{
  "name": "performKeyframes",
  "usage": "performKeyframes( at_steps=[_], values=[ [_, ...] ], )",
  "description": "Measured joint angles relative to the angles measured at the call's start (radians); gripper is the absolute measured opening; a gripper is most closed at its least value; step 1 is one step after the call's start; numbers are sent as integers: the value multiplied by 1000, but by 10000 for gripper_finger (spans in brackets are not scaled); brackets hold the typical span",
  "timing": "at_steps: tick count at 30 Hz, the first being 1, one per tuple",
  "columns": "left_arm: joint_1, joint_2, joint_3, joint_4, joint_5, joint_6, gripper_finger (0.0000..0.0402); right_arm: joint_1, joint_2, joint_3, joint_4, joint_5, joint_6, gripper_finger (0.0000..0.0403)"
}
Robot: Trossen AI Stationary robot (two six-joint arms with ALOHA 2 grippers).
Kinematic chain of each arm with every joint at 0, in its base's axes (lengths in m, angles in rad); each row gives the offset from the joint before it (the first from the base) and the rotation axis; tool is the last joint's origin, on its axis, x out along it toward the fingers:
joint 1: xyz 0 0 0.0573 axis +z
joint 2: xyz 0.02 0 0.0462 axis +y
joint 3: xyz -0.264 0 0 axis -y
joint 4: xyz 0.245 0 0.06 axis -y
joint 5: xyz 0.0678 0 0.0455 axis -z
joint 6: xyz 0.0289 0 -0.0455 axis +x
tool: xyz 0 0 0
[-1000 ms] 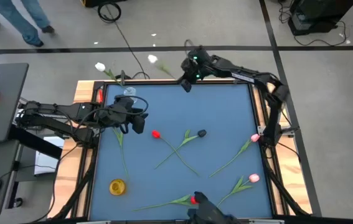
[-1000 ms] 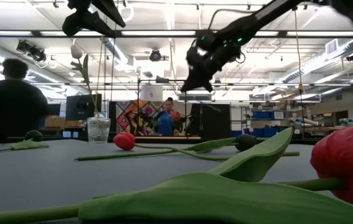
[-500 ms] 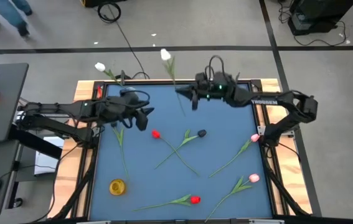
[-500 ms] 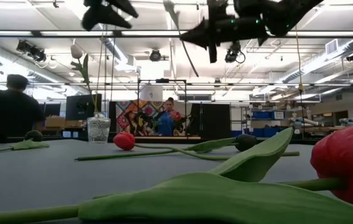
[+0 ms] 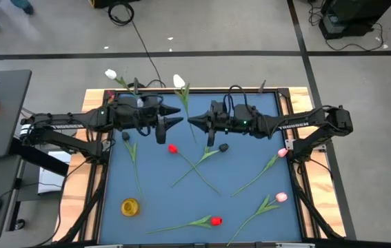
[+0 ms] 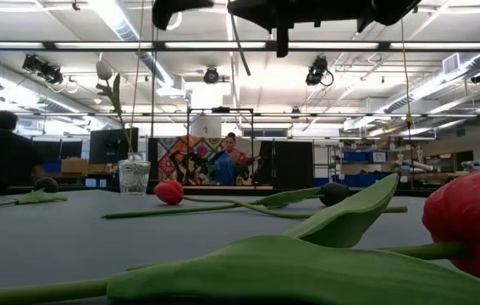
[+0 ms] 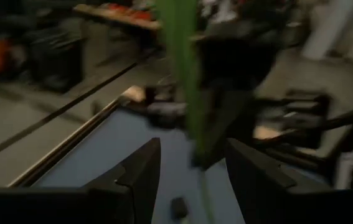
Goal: Sort flowers into vase by color
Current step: Put the white tulip into the transparent vase
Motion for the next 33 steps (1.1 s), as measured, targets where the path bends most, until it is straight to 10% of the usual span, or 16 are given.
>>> performKeyframes(
  at_steps=[23, 33],
  values=[
    [22, 80, 0, 228, 208, -36, 83, 67, 0, 51, -48, 34, -61, 7],
    [40, 62, 0, 192, 206, -16, 7, 49, -58, 54, -195, 44, 8, 103]
  ],
)
